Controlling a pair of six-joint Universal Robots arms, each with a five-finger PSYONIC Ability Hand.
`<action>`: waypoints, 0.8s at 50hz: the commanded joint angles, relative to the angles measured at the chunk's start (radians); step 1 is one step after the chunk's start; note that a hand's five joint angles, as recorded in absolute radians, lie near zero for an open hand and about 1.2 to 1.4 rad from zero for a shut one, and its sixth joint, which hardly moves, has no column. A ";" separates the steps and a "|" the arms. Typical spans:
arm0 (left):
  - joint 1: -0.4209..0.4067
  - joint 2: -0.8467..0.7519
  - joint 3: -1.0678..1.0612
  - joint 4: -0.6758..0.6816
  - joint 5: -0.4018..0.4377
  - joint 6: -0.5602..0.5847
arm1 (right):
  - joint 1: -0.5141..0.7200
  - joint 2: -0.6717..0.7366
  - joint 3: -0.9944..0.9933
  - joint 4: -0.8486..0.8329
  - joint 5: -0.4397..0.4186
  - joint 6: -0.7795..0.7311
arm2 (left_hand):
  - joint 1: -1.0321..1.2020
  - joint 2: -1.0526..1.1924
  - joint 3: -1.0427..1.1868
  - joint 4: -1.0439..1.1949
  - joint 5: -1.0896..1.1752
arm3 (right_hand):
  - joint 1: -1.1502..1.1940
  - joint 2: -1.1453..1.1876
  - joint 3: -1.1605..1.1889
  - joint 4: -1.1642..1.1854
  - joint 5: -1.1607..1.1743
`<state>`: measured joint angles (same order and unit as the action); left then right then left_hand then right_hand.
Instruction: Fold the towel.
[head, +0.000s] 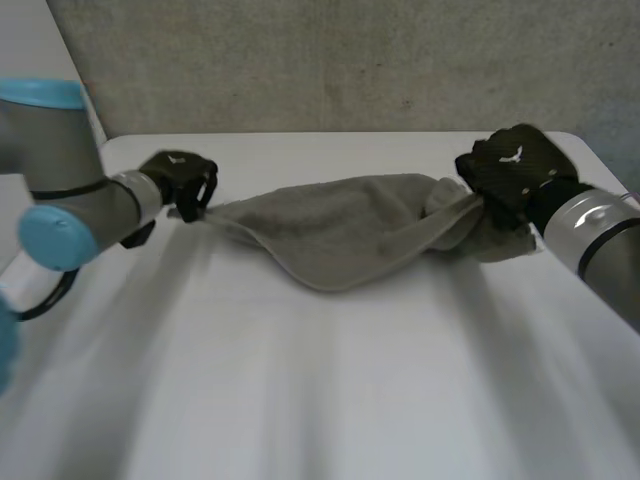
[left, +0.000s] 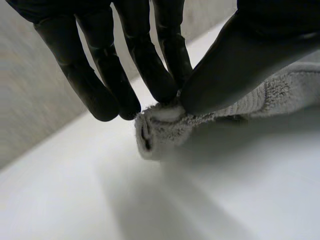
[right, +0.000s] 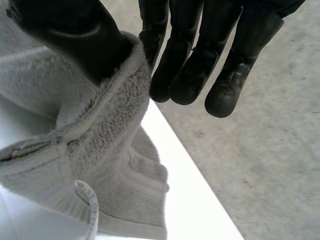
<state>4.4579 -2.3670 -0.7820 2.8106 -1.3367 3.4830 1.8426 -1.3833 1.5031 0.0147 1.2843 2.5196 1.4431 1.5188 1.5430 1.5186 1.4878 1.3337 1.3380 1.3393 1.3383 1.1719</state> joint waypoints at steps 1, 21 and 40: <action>0.014 0.315 -0.398 0.228 0.034 0.008 | -0.029 -0.059 -0.050 0.106 0.000 0.004 | -0.047 -0.123 -0.147 -0.122 -0.266 | 0.063 0.058 0.057 0.058 0.050; 0.096 0.891 -0.878 0.400 0.091 0.070 | -0.106 -0.244 -0.242 0.436 -0.010 -0.004 | -0.047 -0.123 -0.147 -0.122 -0.266 | 0.063 0.058 0.057 0.058 0.050; 0.057 0.536 -0.987 0.467 0.083 0.180 | -0.092 0.047 -0.112 0.329 -0.031 -0.012 | -0.047 -0.123 -0.147 -0.122 -0.266 | 0.063 0.058 0.057 0.058 0.050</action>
<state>4.5366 -1.6916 -1.7582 3.2194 -1.2478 3.5980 1.7492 -1.4525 1.3682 0.4007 1.2580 2.5094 1.4431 1.5231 1.5462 1.5187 1.4935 1.3337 1.3380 1.3393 1.3384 1.1720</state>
